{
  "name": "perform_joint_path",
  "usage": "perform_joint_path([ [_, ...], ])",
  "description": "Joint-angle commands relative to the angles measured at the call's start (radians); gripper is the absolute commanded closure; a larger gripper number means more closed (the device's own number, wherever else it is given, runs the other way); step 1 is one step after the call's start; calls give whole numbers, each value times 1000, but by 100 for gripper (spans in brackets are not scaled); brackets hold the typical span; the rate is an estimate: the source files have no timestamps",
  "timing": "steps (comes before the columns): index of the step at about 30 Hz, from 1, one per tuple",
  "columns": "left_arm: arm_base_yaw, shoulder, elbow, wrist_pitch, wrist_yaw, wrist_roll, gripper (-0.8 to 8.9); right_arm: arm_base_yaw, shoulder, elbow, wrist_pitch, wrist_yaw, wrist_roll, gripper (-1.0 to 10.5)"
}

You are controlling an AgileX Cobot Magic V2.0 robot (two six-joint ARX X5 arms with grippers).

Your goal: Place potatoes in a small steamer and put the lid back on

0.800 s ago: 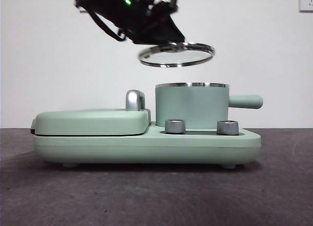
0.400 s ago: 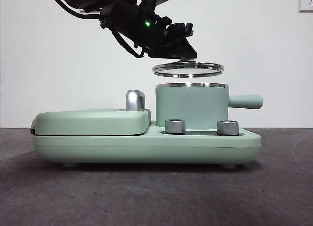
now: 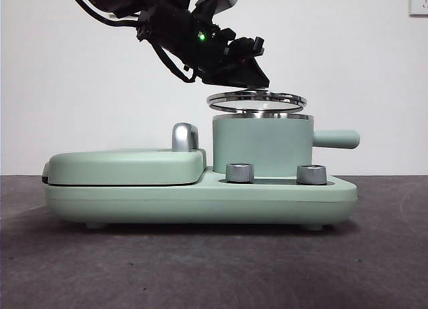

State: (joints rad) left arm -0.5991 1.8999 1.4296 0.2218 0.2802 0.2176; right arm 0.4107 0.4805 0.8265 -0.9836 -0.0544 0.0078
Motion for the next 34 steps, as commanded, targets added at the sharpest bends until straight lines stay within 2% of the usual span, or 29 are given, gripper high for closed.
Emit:
perform_joint_path([
  [1, -9, 29, 36, 42, 10, -3, 799, 5, 5, 6, -2, 3, 12, 693],
  [5, -9, 51, 36, 68, 25, -32, 799, 5, 5, 6, -13, 3, 12, 693],
  [17, -18, 64, 35, 85, 29, -27, 799, 5, 5, 6, -24, 6, 12, 693],
  [28, -18, 64, 35, 18, 28, 30, 799, 5, 5, 6, -24, 11, 12, 693],
  [34, -18, 64, 35, 18, 26, 32, 799, 5, 5, 6, -23, 14, 11, 693],
])
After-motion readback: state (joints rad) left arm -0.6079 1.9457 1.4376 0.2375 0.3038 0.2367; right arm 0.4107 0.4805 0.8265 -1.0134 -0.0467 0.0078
